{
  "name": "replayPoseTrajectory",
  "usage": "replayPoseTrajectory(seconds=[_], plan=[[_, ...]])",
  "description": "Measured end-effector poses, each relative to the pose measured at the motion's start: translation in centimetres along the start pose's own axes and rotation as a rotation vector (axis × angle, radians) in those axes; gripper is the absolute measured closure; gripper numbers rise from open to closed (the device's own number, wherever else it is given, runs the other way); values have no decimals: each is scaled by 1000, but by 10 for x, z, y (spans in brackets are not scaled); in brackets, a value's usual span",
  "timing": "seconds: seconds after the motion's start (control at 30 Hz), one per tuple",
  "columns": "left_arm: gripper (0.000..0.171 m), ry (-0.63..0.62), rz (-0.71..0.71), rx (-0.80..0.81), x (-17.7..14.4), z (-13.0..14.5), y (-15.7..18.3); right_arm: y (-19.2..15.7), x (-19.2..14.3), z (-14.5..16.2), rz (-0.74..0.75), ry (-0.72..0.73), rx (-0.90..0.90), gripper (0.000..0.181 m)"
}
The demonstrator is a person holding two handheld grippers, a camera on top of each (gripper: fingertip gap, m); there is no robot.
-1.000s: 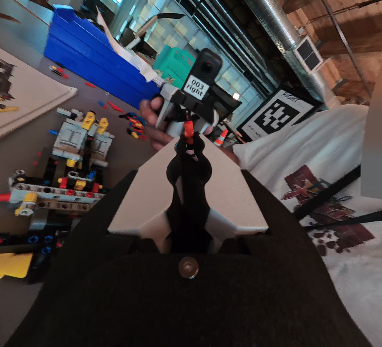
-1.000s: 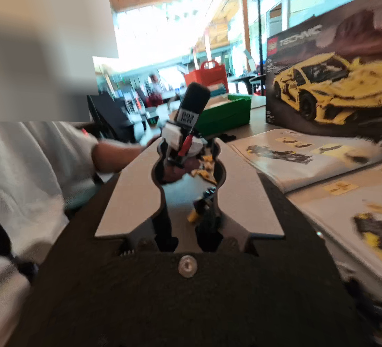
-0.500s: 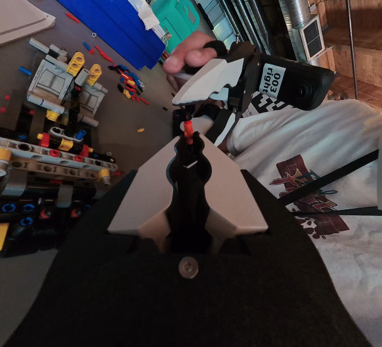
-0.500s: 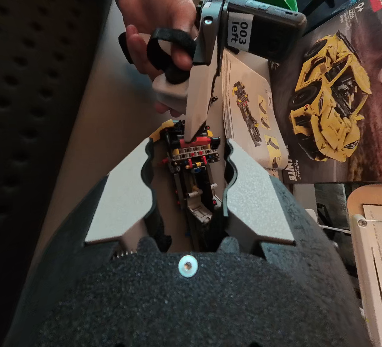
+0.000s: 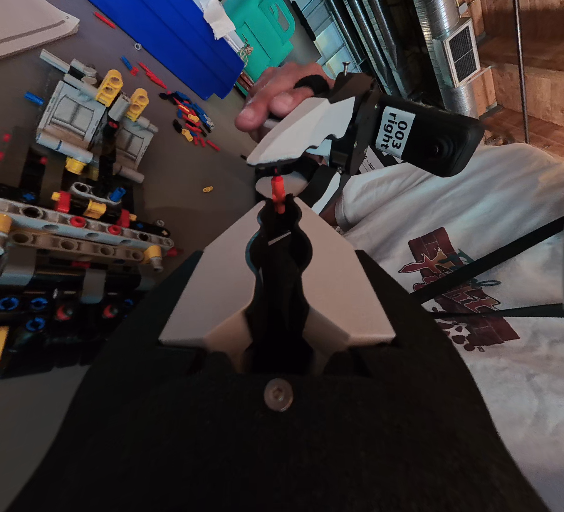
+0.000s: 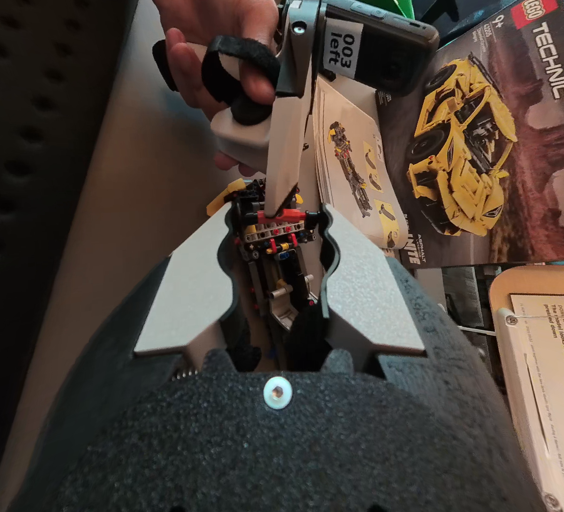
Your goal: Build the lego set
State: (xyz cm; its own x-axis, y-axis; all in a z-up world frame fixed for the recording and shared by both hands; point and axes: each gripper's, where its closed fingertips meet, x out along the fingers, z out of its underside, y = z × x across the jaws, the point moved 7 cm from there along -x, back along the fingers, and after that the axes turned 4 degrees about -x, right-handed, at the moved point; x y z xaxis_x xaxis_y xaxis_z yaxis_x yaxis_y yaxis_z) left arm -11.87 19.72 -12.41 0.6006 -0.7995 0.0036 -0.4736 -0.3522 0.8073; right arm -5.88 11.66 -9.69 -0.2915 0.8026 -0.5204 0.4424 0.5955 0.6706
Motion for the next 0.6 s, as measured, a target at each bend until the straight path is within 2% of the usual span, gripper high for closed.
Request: replayPoseTrajectory(seconds=[0.33, 0.53, 0.6], plan=[[168, 6, 0, 14, -1, 1, -1, -2, 1, 1, 22, 11, 59, 129], [167, -4, -71, 55, 2, 1, -4, -6, 2, 7, 51, 8, 18, 129], [156, 10, -92, 37, 1, -2, -5, -7, 2, 7, 73, 14, 2, 129]])
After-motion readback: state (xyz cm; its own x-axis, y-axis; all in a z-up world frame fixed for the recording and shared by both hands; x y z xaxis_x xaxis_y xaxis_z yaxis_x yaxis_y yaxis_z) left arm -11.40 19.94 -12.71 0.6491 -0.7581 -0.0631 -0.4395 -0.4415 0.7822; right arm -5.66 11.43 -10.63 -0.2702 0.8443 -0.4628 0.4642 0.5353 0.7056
